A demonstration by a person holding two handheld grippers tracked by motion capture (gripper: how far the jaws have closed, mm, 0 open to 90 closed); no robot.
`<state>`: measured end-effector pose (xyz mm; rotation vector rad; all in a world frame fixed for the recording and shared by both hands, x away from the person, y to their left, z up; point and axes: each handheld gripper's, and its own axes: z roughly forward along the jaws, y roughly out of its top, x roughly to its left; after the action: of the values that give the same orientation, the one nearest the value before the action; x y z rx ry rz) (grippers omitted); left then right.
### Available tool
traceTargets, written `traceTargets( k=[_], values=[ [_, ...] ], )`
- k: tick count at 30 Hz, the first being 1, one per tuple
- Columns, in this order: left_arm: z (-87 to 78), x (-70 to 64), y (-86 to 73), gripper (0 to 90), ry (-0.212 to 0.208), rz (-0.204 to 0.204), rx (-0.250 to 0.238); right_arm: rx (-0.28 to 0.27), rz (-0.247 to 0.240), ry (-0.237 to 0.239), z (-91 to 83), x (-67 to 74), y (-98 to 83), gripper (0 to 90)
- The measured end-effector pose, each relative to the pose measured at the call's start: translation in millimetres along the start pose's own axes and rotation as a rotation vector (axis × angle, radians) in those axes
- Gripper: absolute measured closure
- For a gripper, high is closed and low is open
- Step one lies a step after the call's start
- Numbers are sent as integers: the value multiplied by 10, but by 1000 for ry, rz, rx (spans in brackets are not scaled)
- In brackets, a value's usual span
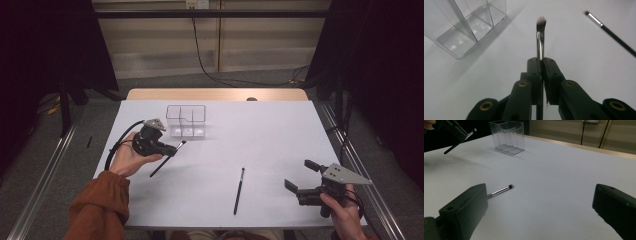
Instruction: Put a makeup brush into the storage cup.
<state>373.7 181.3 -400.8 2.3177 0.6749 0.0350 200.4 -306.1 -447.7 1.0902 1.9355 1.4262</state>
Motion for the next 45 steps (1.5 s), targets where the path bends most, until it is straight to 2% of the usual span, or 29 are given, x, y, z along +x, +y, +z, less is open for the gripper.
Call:
traceTargets(
  k=[2,7,10,11,13,15,16,18,19,20,21,27,29,30,31,36,45],
  values=[
    [-13,21,-14,839,-1,-12,-14,0,1,1,1,0,-1,0],
    [-86,42,-74,840,13,-41,-115,-1,5,0,0,-2,-1,0],
    [-126,45,-87,840,45,-60,-162,-1,5,0,3,1,0,0],
    [-144,44,-96,840,90,-87,-197,-3,5,1,2,3,0,0],
    [-150,46,-102,840,83,-94,-208,-3,6,-1,2,3,1,0],
    [-150,35,-111,840,109,-92,-226,-3,8,0,4,0,0,0],
    [-143,28,-124,840,122,-90,-252,-2,7,0,4,1,0,0],
    [-137,27,-130,840,120,-91,-259,-2,6,-1,5,1,0,0],
    [-128,17,-134,840,132,-78,-262,-3,6,1,5,2,0,0],
    [-115,-2,-145,840,122,-76,-282,-3,6,0,5,1,0,0],
    [-115,-2,-145,840,122,-76,-282,-3,6,0,5,1,0,0],
    [-120,-59,-153,840,147,-58,-337,-5,8,-1,4,1,0,0],
    [-137,-91,-153,840,184,-52,-366,-4,8,-1,6,0,0,0],
    [-151,-96,-155,840,179,-61,-380,-4,8,-1,6,0,0,0],
    [-173,-116,-163,840,204,-61,-400,-3,7,0,6,2,1,0],
    [-190,-140,-183,840,190,-70,-432,-3,7,-1,5,2,0,0],
    [-171,-235,-138,840,161,-49,-468,-4,8,0,8,5,2,0]
  ],
)
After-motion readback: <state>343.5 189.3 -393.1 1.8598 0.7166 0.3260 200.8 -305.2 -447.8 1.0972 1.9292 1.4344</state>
